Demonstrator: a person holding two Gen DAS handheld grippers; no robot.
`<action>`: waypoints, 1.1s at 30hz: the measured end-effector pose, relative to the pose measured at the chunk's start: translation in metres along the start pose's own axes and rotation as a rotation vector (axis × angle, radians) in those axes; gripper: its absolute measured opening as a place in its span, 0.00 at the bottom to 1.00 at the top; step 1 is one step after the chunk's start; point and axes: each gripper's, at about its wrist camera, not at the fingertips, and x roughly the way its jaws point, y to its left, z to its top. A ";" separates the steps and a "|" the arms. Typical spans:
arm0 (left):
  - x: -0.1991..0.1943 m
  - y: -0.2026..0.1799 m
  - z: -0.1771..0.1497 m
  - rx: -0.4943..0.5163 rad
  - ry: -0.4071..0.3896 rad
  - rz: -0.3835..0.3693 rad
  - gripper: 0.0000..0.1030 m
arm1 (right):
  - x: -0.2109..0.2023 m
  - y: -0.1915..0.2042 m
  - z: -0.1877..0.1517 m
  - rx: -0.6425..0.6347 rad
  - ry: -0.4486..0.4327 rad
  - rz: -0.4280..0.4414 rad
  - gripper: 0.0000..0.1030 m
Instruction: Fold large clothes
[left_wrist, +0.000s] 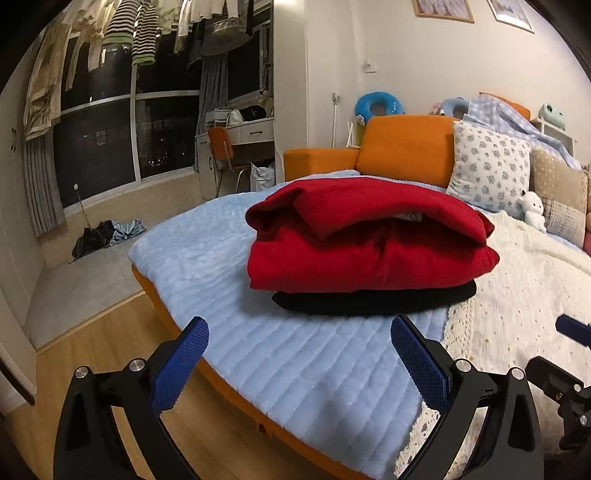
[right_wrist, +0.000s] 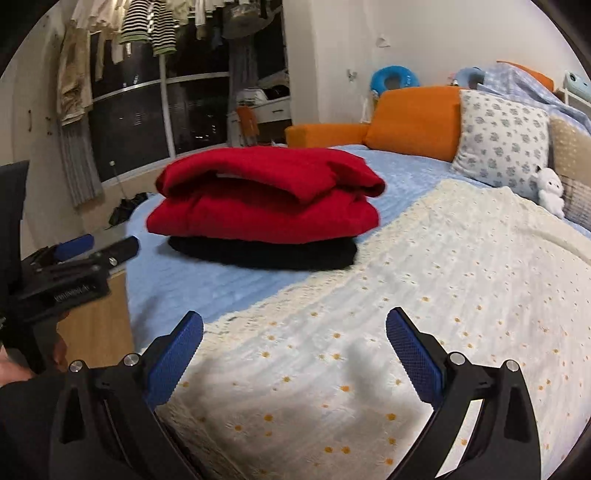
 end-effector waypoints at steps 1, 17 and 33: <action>0.000 -0.001 0.000 0.010 0.006 0.002 0.97 | 0.001 0.003 0.001 -0.014 0.005 -0.006 0.95; 0.006 -0.007 0.020 0.006 0.028 -0.059 0.97 | -0.008 0.021 0.026 -0.057 -0.015 -0.097 0.95; -0.002 -0.011 0.033 0.024 0.033 -0.053 0.97 | -0.014 0.022 0.037 -0.059 -0.002 -0.098 0.95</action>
